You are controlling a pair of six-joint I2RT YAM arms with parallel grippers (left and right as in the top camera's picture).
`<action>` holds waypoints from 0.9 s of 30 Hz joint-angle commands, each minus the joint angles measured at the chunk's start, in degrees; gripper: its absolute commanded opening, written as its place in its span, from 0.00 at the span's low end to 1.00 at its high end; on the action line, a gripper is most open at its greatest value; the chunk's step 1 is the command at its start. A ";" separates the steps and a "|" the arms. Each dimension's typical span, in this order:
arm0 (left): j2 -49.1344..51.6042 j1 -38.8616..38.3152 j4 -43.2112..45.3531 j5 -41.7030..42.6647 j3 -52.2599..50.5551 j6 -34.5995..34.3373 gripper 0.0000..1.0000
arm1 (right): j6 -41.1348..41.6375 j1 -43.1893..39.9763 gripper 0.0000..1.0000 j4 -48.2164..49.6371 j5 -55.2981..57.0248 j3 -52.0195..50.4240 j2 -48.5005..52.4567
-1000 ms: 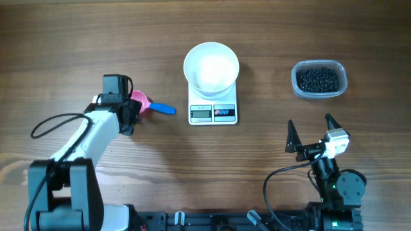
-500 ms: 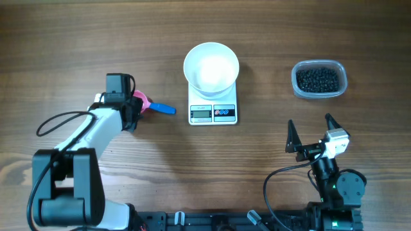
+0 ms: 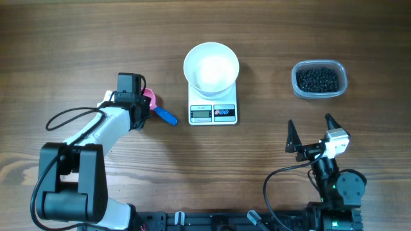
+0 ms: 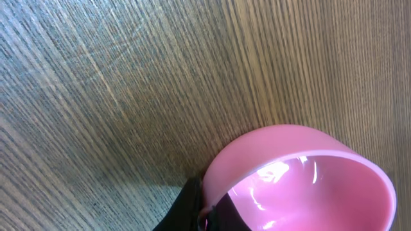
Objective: Scoop item into bowl and weigh 150g on scale
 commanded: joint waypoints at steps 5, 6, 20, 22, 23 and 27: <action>-9.70 2.38 -9.62 3.10 -0.13 -8.70 0.04 | 0.70 0.17 1.00 0.15 0.94 -0.04 -0.42; -13.03 3.39 -13.09 3.13 -0.13 -12.22 0.04 | 0.70 0.17 1.00 0.17 0.94 -0.04 -0.42; -50.97 6.67 -23.37 2.43 -0.15 -11.34 0.04 | 0.68 0.17 1.00 0.17 0.94 -0.04 -0.42; -51.52 6.67 -23.45 2.43 -0.15 -9.46 0.04 | 0.70 0.17 1.00 0.15 0.94 -0.04 -0.42; -51.49 6.67 -23.50 2.45 -0.15 -9.49 0.04 | 0.72 0.17 1.00 0.15 0.94 -0.04 -0.42; -51.06 6.67 -25.68 2.47 -0.15 -15.89 0.04 | 0.72 0.17 1.00 0.15 0.94 -0.04 -0.42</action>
